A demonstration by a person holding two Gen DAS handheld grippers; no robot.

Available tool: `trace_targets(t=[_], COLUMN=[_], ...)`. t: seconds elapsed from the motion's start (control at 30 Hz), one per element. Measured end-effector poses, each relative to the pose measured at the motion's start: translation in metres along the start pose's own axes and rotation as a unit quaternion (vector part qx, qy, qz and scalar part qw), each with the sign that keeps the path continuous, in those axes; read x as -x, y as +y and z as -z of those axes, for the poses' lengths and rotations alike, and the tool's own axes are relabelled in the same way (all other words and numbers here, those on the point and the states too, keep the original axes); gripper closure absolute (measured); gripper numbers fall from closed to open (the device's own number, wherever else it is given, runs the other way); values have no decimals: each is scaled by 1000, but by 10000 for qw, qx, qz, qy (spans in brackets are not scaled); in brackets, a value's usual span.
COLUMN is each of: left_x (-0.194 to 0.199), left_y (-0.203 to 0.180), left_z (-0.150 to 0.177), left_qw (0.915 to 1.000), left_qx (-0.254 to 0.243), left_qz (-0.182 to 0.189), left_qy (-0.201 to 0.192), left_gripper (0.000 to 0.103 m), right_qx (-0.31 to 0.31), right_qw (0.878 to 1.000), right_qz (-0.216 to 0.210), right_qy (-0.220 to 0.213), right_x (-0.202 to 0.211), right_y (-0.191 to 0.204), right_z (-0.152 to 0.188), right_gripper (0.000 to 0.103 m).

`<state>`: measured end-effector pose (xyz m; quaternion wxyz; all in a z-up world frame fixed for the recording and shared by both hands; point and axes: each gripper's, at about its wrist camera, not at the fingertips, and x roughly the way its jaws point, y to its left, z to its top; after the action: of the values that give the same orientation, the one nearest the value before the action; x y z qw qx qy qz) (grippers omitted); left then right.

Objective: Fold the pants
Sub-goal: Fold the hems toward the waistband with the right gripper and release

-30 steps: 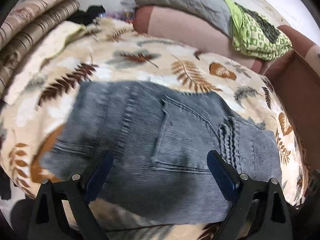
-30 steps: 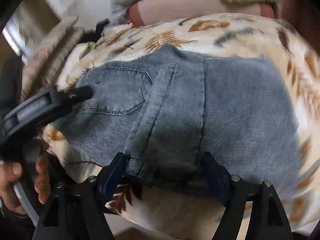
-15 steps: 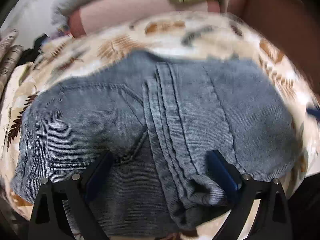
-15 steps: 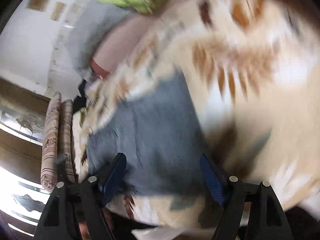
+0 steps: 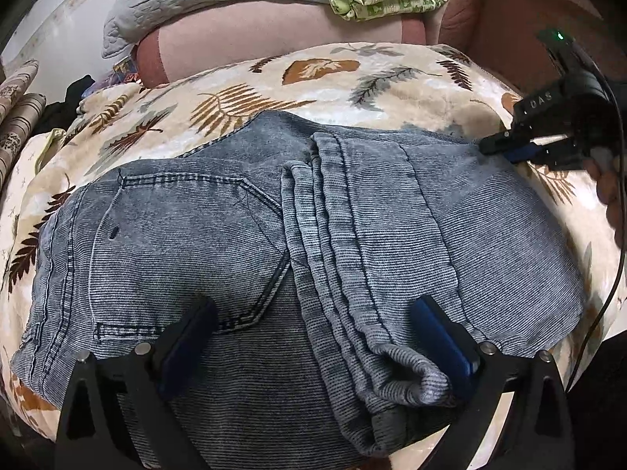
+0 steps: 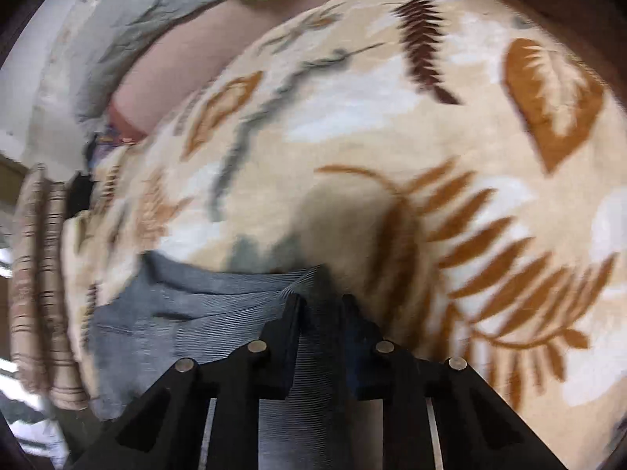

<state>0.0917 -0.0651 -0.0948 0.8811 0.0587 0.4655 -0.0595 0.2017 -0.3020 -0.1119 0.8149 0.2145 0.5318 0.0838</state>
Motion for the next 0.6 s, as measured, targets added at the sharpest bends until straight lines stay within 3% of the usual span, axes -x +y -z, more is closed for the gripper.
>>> trace_targets(t=[0.1, 0.2, 0.27, 0.33, 0.37, 0.43, 0.5, 0.6], left_x=[6, 26, 34, 34, 29, 4, 9, 39], left_y=[5, 16, 22, 27, 27, 19, 12, 15], left_z=[-4, -3, -1, 0, 1, 3, 2, -2], left_qw=[9999, 9994, 9987, 9979, 9981, 9988, 9997, 9991], left_qx=[65, 268, 387, 550, 566, 351, 44, 251], left_qz=[124, 139, 157, 190, 167, 12, -180, -8], left_qy=[86, -192, -296, -287, -199, 336, 189, -334], left_gripper=[3, 3, 3, 3, 3, 2, 2, 2], right_qx=[-53, 39, -39, -133, -139, -396, -764, -155], right_qw=[9990, 9959, 9913, 9879, 9894, 9933, 9890, 9951], right_qz=[-291, -724, -1264, -1543, -1436, -974, -1210, -973], right_qy=[-323, -540, -355, -18, 174, 476, 381, 65], right_x=[28, 66, 81, 70, 54, 27, 37, 64], right_y=[-3, 4, 1, -2, 0, -21, -31, -5], right_z=[11, 35, 62, 89, 99, 113, 113, 99], right_gripper=[78, 73, 72, 70, 69, 72, 76, 72])
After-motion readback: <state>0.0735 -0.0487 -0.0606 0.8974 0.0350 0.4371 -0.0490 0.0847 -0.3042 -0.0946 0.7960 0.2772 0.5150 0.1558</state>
